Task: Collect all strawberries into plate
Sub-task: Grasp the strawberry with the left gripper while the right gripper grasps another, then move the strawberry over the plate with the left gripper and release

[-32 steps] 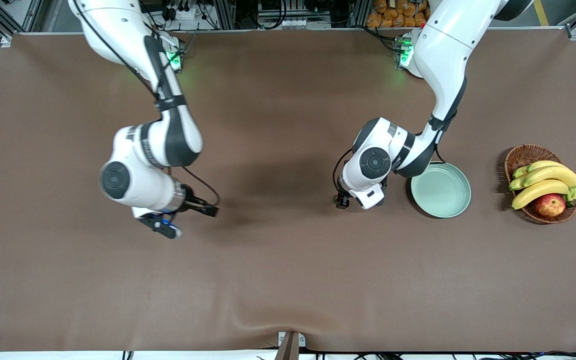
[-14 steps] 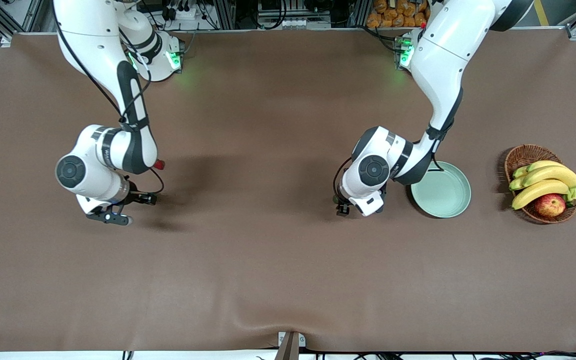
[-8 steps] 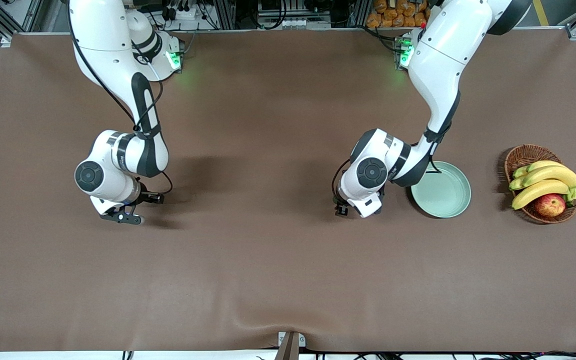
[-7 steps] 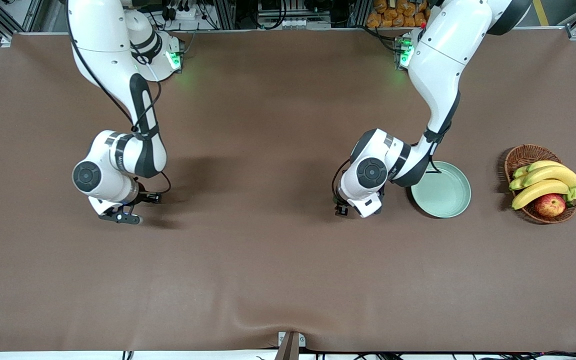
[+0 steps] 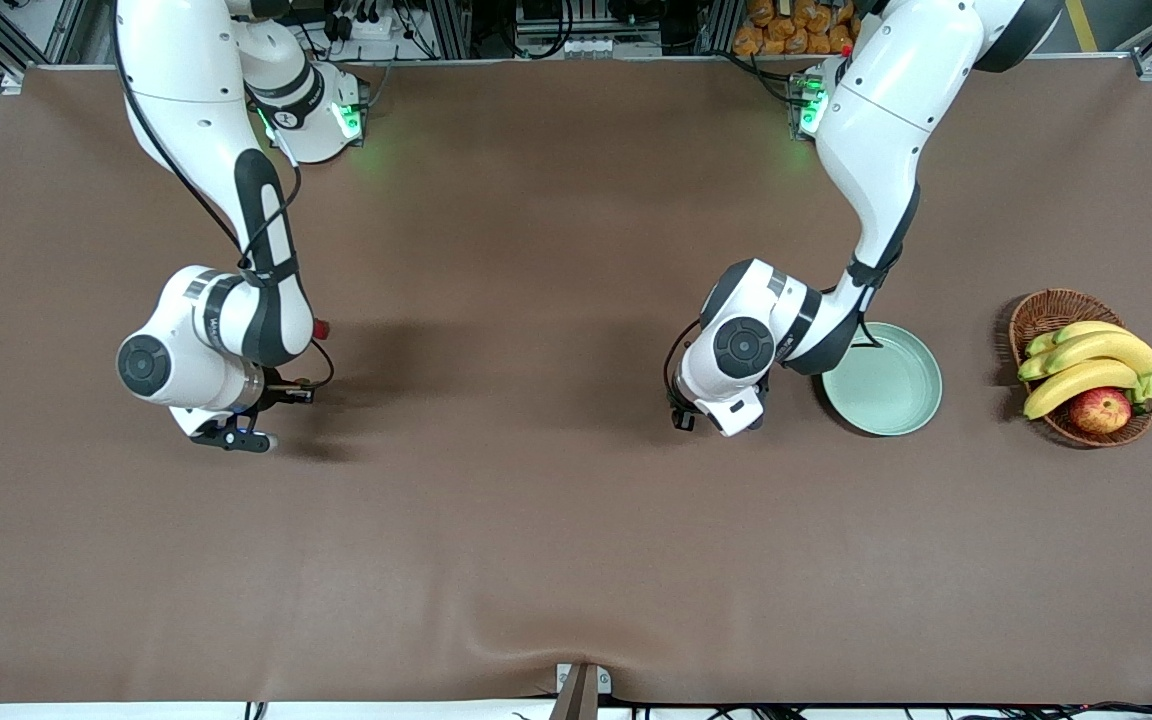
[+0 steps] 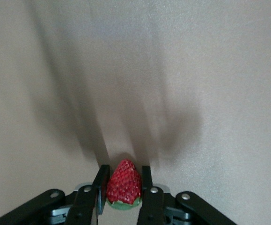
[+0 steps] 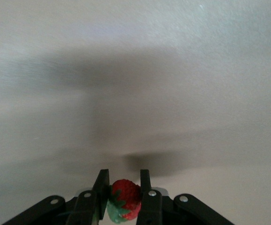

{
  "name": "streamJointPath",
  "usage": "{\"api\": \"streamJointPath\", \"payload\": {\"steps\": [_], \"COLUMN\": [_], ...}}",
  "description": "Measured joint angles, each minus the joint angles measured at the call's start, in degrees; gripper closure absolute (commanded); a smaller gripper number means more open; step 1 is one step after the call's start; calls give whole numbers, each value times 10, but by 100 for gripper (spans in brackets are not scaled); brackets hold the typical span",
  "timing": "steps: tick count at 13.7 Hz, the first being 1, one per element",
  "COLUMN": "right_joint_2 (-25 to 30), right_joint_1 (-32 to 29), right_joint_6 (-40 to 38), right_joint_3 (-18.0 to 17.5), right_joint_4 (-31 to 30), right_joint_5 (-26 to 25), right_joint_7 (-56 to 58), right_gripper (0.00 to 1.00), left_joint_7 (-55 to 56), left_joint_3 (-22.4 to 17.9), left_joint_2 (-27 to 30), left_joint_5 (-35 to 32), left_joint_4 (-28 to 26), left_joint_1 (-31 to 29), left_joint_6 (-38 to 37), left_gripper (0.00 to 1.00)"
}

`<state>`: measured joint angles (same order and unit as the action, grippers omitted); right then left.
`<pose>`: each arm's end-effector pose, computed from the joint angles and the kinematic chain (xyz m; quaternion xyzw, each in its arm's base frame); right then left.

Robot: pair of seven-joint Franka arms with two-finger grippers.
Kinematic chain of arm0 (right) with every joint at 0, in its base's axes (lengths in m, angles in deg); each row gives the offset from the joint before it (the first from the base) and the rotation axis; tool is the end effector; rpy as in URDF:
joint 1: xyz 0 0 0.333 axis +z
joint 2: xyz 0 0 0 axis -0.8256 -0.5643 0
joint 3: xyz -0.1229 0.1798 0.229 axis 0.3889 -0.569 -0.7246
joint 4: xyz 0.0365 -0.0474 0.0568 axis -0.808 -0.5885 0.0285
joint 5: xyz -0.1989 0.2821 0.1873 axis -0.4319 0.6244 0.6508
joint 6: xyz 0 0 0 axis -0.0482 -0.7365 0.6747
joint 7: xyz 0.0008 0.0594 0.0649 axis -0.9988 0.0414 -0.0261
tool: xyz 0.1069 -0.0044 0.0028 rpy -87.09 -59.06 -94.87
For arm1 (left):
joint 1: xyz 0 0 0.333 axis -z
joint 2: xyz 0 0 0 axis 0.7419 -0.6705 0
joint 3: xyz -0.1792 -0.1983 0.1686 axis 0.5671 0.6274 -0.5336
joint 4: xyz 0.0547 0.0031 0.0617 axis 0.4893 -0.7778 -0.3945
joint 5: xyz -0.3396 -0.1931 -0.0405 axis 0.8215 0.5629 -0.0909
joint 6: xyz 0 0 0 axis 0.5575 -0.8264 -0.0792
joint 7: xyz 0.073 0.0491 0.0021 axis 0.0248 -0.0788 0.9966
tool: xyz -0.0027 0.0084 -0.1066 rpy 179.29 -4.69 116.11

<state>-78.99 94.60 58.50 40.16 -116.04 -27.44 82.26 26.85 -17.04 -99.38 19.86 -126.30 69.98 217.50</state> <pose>0.5951 0.0463 0.2057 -0.9905 0.0761 0.1061 0.0426 0.5702 -0.3543 0.1779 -0.7674 -0.6367 0.0752 0.0052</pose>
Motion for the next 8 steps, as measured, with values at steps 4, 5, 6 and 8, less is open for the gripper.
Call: {"api": "streamJointPath", "payload": {"steps": [4,5,6,8], "right_joint_2": [8,8,8,8], "right_joint_1": [-25,-25,-24,-24], "right_joint_6": [-87,-92,-94,-94], "right_joint_3": [0,-5,-14,-46], "right_joint_4": [86,101,115,136], "right_joint_5": [28,41,54,85], "right_joint_7": [-56,-86,-116,-181], "right_gripper": [100,100,100,100], "left_joint_7": [-11,-22,-43,-115], "left_joint_3": [-1,-1,-1,0], "left_joint_2": [3,7,14,37], "left_joint_5": [-2,-2,-2,-2], "left_joint_4": [6,7,7,-2], "left_joint_1": [-12,-21,-33,-63], "left_joint_6": [-2,-9,-24,-51], "left_gripper": [97,100,100,100]}}
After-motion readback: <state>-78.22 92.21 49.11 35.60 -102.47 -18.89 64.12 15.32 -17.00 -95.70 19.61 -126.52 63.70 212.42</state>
